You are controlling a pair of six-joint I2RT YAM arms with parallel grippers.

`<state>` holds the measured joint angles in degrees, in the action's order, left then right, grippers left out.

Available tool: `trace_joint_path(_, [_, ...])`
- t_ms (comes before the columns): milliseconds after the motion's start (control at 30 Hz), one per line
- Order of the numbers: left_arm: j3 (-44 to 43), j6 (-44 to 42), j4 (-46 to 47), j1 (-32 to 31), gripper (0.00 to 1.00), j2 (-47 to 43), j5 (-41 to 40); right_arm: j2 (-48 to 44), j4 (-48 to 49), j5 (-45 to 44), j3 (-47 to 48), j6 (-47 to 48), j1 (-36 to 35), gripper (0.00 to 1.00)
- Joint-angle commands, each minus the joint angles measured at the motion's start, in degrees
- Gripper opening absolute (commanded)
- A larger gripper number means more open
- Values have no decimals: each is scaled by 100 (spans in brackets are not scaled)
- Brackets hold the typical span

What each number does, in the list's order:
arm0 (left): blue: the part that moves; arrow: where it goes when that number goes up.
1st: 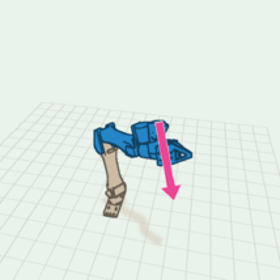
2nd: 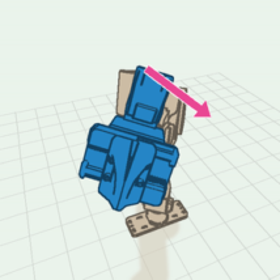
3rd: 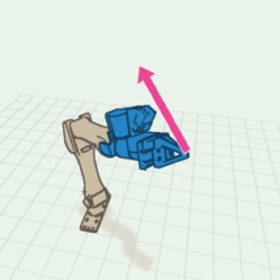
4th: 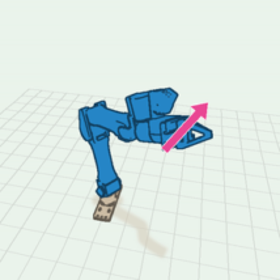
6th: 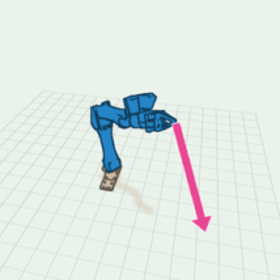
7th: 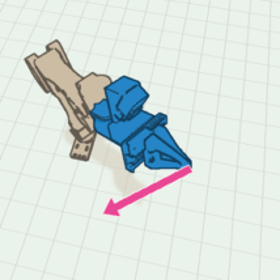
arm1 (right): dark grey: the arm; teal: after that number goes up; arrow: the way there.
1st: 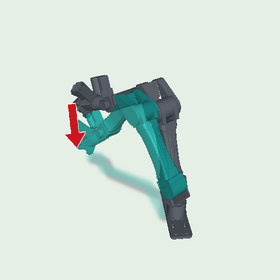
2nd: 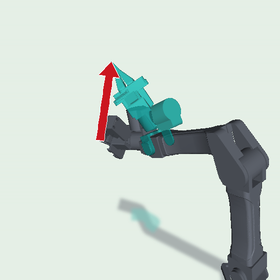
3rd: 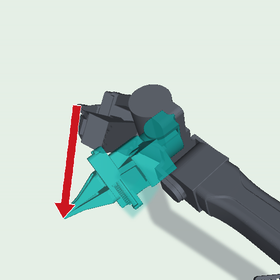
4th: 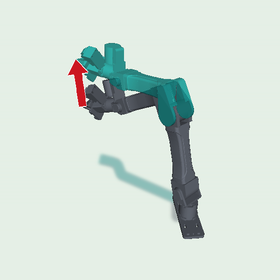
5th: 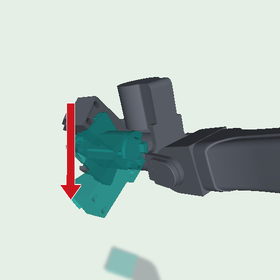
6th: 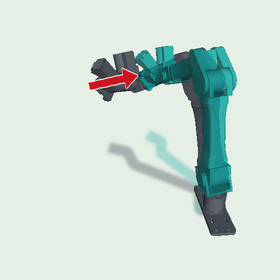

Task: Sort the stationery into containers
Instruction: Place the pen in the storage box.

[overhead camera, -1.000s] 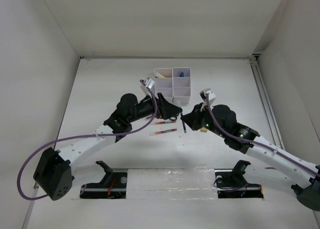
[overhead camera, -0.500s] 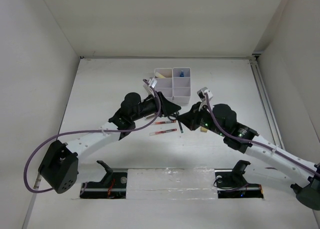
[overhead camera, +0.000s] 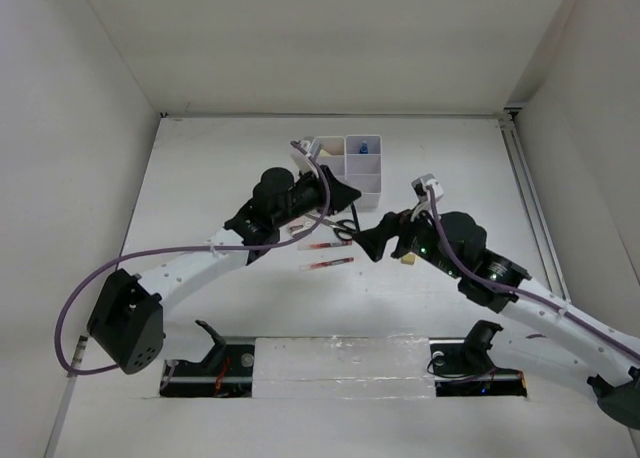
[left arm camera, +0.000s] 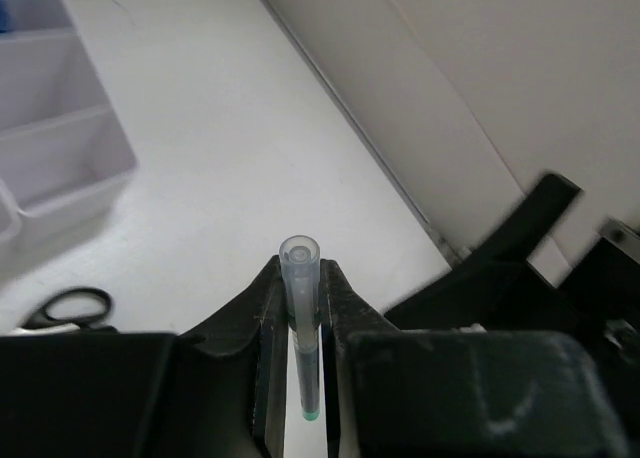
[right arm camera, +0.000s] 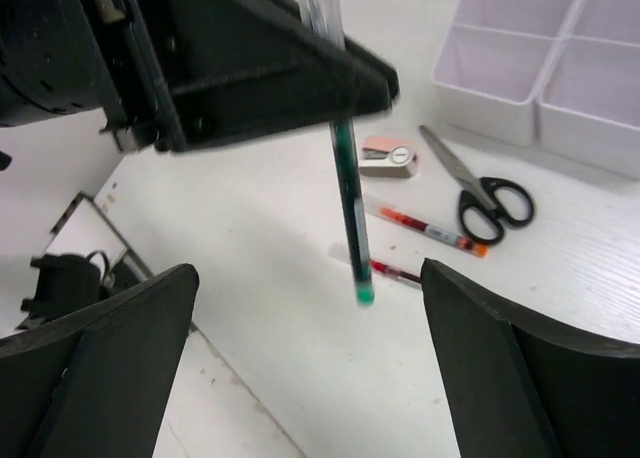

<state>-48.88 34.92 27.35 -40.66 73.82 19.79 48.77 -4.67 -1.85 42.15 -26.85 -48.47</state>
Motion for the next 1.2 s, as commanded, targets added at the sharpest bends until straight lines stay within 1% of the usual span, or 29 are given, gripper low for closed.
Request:
trace_joint_path(0, [-674,-783,-520,24,0,176,-1333,-482,-463,-764,-40,-83,-31,100])
trace_joint_path(33, [-780,-967,-573,24,0,324,-1581,-587,-561,-878,-40,-83,-31,100])
trace_joint_path(100, [-1105,-1048,-661,24,0,509,-2248,-876,-719,-948,-40,-83,-31,100])
trace_joint_path(133, [-1219,-1100,-661,24,0,719,-2739,-965,-876,-1001,-93,-83,-31,100])
trace_joint_path(233, [-1693,-1250,-661,163,0,1089,-3523,-1238,-1114,-1054,-93,-83,-31,100])
trace_joint_path(333, [-2098,-1434,-521,304,0,1564,-3920,-1405,-1273,-1055,-146,-83,-31,100])
trace_joint_path(367, [-2238,-1513,-312,305,0,1774,-4122,-1458,-1326,-1055,-146,-83,-31,100])
trace_joint_path(433, [-2405,-1680,-257,305,0,2003,-4404,-1545,-1388,-1055,-207,-83,-31,100])
trace_joint_path(500, [-2555,-1769,-160,357,0,2301,-4536,-1634,-1441,-1055,-207,-83,-31,100])
trace_joint_path(533, [-2634,-1830,31,357,0,2390,-4537,-1704,-1441,-1055,-260,-83,-31,100])
trace_joint_path(667, [-2714,-1936,331,357,0,2742,-4783,-1836,-1441,-923,-391,-83,-31,100])
trace_joint_path(1000, [-2662,-1989,973,410,0,3024,-4783,-1942,-1493,-808,-550,-136,-31,100])
trace_joint_path(1167, [-2609,-1884,1114,410,0,3155,-4704,-1942,-1493,-756,-550,-136,-31,100])
